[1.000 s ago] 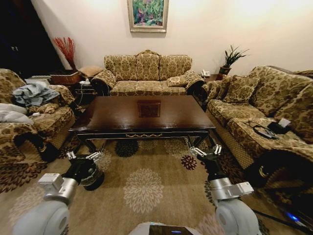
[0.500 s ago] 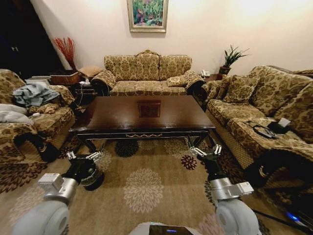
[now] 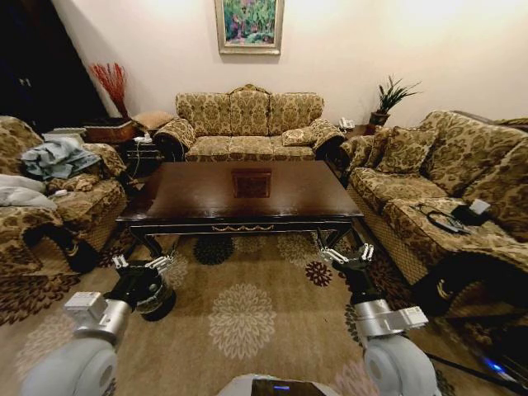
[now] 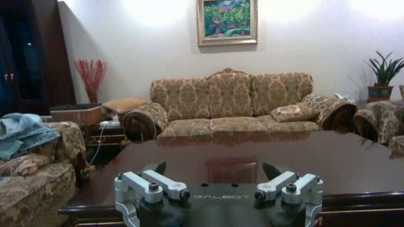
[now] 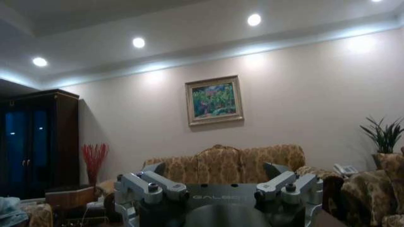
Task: Move to the front of the table and place the trash on the table into the trash bin.
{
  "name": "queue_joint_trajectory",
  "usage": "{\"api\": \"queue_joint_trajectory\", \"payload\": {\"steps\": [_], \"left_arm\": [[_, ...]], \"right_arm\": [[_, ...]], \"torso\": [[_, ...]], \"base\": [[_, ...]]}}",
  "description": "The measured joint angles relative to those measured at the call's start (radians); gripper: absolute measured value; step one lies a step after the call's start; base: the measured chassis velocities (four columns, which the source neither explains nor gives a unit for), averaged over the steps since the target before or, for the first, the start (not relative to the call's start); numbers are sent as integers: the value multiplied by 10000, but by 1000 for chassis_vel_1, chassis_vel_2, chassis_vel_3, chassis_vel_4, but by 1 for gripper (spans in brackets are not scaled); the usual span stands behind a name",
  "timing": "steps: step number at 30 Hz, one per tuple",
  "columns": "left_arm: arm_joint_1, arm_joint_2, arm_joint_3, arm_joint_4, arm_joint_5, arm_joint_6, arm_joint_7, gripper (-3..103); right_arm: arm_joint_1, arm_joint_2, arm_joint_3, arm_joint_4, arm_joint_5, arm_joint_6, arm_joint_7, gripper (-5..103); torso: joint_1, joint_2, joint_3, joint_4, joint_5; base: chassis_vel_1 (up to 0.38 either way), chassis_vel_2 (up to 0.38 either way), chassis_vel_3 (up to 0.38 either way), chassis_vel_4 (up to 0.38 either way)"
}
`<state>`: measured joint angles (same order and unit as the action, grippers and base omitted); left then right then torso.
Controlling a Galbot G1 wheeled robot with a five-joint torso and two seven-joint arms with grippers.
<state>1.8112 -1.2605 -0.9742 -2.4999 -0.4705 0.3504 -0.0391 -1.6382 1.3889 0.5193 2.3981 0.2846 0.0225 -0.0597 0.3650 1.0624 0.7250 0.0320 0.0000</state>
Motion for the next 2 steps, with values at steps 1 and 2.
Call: {"api": "queue_joint_trajectory", "payload": {"steps": [1,2], "left_arm": [[0,0,0,0,0,0,0,100],[0,0,0,0,0,0,0,100]], "right_arm": [[0,0,0,0,0,0,0,100],[0,0,0,0,0,0,0,100]], "torso": [[0,0,0,0,0],[0,0,0,0,0]], "base": [[0,0,0,0],[0,0,0,0]]}}
